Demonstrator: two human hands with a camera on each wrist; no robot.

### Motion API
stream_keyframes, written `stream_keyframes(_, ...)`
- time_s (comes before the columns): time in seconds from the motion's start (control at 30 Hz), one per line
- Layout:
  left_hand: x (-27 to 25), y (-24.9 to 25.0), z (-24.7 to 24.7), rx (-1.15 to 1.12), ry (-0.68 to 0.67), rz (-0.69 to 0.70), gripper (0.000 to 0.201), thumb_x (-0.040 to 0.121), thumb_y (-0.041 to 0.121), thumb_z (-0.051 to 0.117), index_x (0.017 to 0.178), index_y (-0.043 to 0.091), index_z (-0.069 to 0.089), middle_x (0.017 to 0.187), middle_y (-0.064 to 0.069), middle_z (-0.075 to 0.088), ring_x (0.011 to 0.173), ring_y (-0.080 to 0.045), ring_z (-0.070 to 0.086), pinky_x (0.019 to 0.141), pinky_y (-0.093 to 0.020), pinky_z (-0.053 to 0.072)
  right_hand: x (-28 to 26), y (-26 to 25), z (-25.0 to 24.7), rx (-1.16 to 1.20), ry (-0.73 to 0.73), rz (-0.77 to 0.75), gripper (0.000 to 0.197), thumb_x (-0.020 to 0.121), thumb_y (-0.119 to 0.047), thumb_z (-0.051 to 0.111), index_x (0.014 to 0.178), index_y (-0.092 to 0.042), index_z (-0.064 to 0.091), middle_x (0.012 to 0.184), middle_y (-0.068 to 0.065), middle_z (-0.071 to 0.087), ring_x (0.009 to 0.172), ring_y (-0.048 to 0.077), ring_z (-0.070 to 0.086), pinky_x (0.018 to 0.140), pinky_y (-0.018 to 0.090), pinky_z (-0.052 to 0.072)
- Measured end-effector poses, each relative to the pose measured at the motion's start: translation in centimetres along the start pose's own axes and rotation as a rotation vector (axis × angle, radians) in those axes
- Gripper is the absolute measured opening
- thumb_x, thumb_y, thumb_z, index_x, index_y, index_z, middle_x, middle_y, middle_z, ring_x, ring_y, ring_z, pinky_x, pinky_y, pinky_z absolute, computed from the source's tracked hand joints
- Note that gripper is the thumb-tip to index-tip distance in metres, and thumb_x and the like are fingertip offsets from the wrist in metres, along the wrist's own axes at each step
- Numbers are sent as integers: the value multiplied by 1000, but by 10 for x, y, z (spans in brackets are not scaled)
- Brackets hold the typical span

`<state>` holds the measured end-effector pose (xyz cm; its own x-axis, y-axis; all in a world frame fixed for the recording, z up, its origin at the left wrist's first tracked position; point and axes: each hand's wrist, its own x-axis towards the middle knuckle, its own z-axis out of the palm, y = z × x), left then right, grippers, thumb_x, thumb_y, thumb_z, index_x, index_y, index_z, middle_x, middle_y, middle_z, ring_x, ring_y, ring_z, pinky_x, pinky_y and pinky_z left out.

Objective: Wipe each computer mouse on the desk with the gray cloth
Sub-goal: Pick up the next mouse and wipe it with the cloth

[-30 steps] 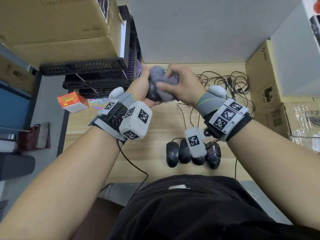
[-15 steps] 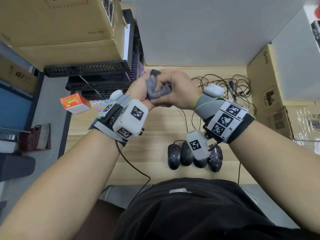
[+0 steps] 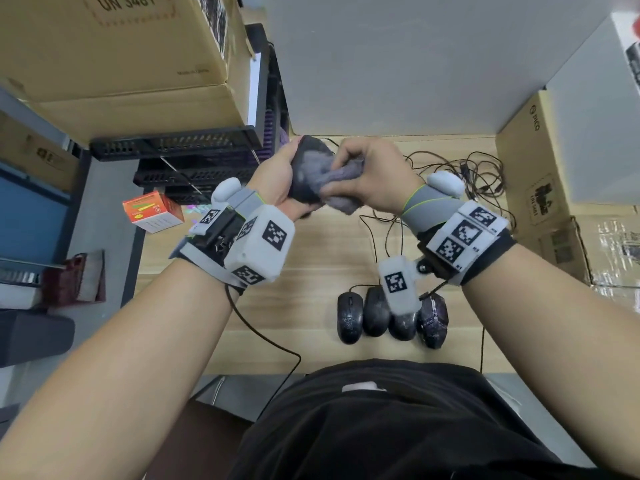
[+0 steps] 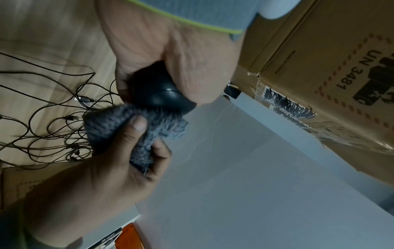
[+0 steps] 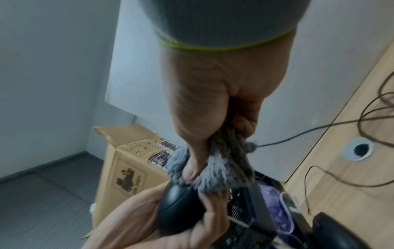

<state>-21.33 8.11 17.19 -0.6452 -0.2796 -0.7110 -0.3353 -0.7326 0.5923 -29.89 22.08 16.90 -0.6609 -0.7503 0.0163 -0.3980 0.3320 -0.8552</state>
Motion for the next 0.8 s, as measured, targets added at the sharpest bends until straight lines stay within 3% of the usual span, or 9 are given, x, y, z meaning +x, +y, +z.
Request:
stream_keyframes(0.1, 1, -2, 2, 2, -17, -11, 51, 99, 43, 57, 142, 15, 55, 115, -12, 66, 75, -25, 68, 60, -33, 57, 2, 8, -9, -22, 103, 65, 32, 67, -26, 87, 66, -28, 55, 67, -10, 58, 65, 9, 51, 63, 28, 43)
stream_keyframes(0.2, 3, -3, 5, 0, -33, 9, 52, 102, 42, 52, 143, 11, 53, 124, -14, 68, 75, -29, 74, 60, -39, 59, 1, -8, 4, 36, -83, -14, 30, 68, -20, 87, 72, -20, 57, 67, -4, 57, 52, 11, 52, 47, 19, 41)
stream_keyframes(0.27, 2, -2, 4, -5, -48, 0, 49, 103, 42, 50, 139, 9, 53, 123, -19, 68, 72, -31, 74, 59, -41, 59, 5, -8, 5, -5, -140, -37, 30, 66, -24, 88, 72, -21, 59, 71, -7, 58, 57, 7, 52, 51, 13, 40)
stream_keyframes(0.4, -1, -2, 4, 20, -38, -48, 57, 97, 45, 62, 145, 17, 51, 110, -16, 66, 66, -31, 70, 57, -35, 56, 14, 10, -16, -67, 118, 103, 25, 73, -33, 81, 91, -27, 66, 76, -13, 55, 74, 8, 52, 66, 16, 37)
stream_keyframes(0.47, -3, -2, 7, 41, -47, -56, 57, 97, 46, 62, 146, 18, 51, 108, -15, 67, 69, -32, 70, 59, -37, 57, 14, 8, -14, -71, 134, 82, 29, 78, -35, 76, 105, -28, 67, 80, -13, 56, 76, 6, 54, 70, 17, 38)
stream_keyframes(0.6, -7, 0, 12, 81, -64, -41, 52, 103, 56, 40, 135, 20, 59, 109, -7, 74, 84, -31, 73, 67, -45, 59, 3, -15, 4, 64, -38, -75, 19, 86, -31, 70, 103, -24, 75, 82, -14, 64, 78, 1, 60, 73, 17, 43)
stream_keyframes(0.7, -9, 1, 5, 97, -80, -28, 73, 95, 77, 14, 133, 32, 56, 121, -6, 73, 98, -34, 72, 77, -53, 56, 3, -18, -3, 177, -195, -45, 10, 85, -22, 74, 95, -22, 76, 76, -6, 65, 70, 6, 60, 63, 18, 46)
stream_keyframes(0.77, -12, -1, 4, 178, -126, -46, 83, 88, 84, 5, 135, 38, 56, 121, -5, 72, 95, -33, 69, 79, -47, 53, 11, -11, -11, 163, -96, 1, 11, 85, -21, 73, 96, -23, 75, 76, -12, 66, 70, -4, 58, 70, 16, 45)
stream_keyframes(0.8, -12, -2, 5, 230, -140, -55, 87, 86, 86, 1, 134, 39, 56, 119, -6, 72, 89, -33, 67, 78, -43, 53, 15, -9, -14, 129, -26, 9, 12, 86, -23, 71, 97, -23, 75, 75, -9, 69, 68, -6, 57, 72, 16, 44)
